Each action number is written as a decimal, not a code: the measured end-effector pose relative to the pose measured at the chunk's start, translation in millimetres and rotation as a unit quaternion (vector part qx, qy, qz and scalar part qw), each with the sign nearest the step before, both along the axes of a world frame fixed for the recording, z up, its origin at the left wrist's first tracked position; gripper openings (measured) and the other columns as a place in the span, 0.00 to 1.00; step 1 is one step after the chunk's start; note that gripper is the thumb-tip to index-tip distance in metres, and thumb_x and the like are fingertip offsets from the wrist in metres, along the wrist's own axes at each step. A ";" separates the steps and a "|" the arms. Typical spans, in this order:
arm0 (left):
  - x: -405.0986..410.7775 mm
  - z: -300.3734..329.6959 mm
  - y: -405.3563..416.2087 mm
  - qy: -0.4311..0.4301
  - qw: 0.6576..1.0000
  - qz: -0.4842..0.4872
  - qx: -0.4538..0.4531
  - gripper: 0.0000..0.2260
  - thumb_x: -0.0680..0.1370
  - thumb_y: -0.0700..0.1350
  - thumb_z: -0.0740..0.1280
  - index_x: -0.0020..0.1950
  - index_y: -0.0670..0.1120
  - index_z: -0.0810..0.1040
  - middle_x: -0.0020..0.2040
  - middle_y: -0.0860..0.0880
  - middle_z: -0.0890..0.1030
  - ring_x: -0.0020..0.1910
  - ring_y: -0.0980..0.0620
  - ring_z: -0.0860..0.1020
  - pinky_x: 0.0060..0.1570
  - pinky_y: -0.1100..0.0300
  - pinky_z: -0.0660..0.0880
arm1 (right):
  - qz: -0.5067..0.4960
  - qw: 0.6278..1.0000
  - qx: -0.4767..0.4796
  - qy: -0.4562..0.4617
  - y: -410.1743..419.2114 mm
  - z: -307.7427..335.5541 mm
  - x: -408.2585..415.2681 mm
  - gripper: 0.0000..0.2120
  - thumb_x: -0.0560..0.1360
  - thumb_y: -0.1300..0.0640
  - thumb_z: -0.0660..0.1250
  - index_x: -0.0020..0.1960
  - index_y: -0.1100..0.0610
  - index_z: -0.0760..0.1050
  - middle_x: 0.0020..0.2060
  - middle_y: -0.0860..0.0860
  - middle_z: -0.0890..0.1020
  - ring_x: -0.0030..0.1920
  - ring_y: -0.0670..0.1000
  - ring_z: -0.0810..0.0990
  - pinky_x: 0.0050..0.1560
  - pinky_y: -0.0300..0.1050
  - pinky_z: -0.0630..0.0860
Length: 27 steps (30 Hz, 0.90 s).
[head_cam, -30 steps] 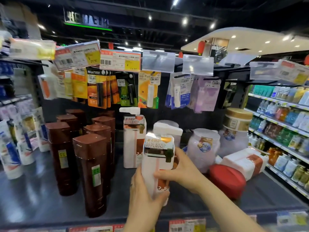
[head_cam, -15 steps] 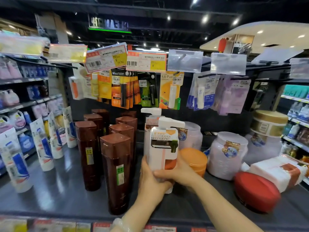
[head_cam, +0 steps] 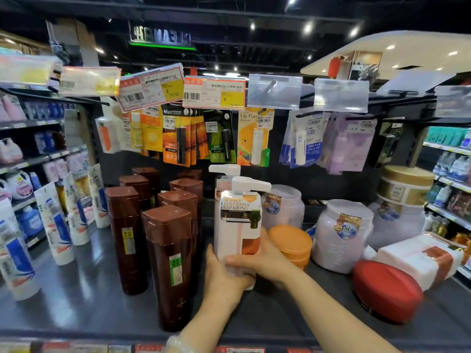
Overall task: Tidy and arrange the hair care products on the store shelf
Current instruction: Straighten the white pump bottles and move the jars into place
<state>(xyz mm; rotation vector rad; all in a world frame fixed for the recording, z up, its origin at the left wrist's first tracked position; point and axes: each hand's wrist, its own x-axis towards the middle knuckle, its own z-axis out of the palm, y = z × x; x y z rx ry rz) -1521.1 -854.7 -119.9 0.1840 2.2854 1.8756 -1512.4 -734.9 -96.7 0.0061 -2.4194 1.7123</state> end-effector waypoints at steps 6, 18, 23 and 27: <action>27.0 -4.2 -22.1 0.054 0.995 -0.048 -0.069 0.50 0.67 0.45 0.75 0.76 0.49 0.40 0.75 0.48 0.59 0.72 0.49 0.62 0.70 0.51 0.63 | -0.010 1.000 0.011 -0.004 -1.6 -0.4 -6.4 0.34 0.63 0.57 0.78 0.64 0.51 0.66 0.57 0.49 0.79 0.58 0.46 0.78 0.58 0.47 0.77; 44.2 5.2 -39.7 0.068 0.985 -0.081 -0.135 0.50 0.69 0.49 0.73 0.75 0.51 0.36 0.77 0.52 0.52 0.74 0.53 0.56 0.71 0.58 0.59 | -0.023 0.999 -0.014 -0.023 -10.3 2.9 -9.6 0.43 0.56 0.48 0.80 0.66 0.51 0.64 0.58 0.49 0.78 0.58 0.48 0.78 0.58 0.51 0.77; 58.0 7.0 -51.3 0.102 0.977 -0.112 -0.150 0.48 0.69 0.48 0.73 0.75 0.54 0.39 0.77 0.53 0.50 0.74 0.54 0.55 0.73 0.56 0.58 | -0.054 0.997 -0.027 -0.037 -16.7 4.2 -2.2 0.40 0.61 0.54 0.79 0.67 0.51 0.62 0.59 0.47 0.76 0.59 0.48 0.75 0.53 0.43 0.75; 69.1 4.2 -72.2 0.143 0.971 -0.124 -0.144 0.42 0.71 0.47 0.71 0.75 0.53 0.47 0.76 0.57 0.51 0.74 0.60 0.52 0.72 0.66 0.52 | -0.111 0.991 -0.056 -0.048 -23.1 -2.3 21.0 0.37 0.66 0.58 0.76 0.68 0.58 0.60 0.58 0.48 0.73 0.57 0.47 0.71 0.57 0.44 0.69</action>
